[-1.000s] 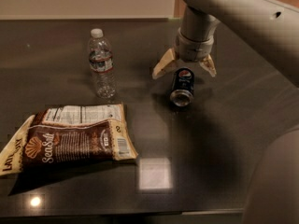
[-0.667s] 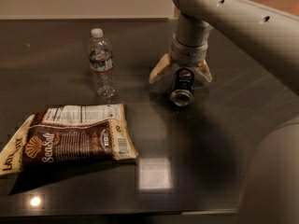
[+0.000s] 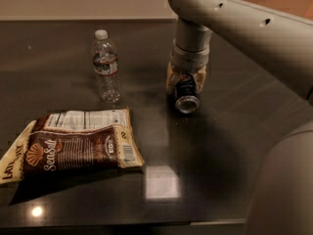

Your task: Place pepsi can upright

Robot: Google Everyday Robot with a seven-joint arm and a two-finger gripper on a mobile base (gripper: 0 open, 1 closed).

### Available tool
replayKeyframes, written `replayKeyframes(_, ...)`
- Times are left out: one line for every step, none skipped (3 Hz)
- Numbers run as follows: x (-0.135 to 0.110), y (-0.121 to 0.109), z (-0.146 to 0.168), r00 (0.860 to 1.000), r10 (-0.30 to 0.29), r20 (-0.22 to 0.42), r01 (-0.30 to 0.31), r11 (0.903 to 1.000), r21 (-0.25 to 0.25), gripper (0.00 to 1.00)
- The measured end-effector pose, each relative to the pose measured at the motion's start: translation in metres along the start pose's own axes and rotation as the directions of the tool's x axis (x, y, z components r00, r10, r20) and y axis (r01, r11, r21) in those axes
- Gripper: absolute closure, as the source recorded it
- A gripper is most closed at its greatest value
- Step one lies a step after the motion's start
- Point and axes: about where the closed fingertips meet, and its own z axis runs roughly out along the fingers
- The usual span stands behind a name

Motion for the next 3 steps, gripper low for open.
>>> replayKeyframes(0.002, 0.004, -0.008, 1.000, -0.007, 0.022, 0.007, 0.9999, 0.008, 0.65)
replayKeyframes(0.001, 0.014, -0.022, 0.995, -0.079, 0.058, 0.078, 0.9969, 0.009, 0.88)
replayKeyframes(-0.002, 0.027, -0.037, 0.963, -0.237, 0.132, 0.231, 0.9714, 0.053, 1.00)
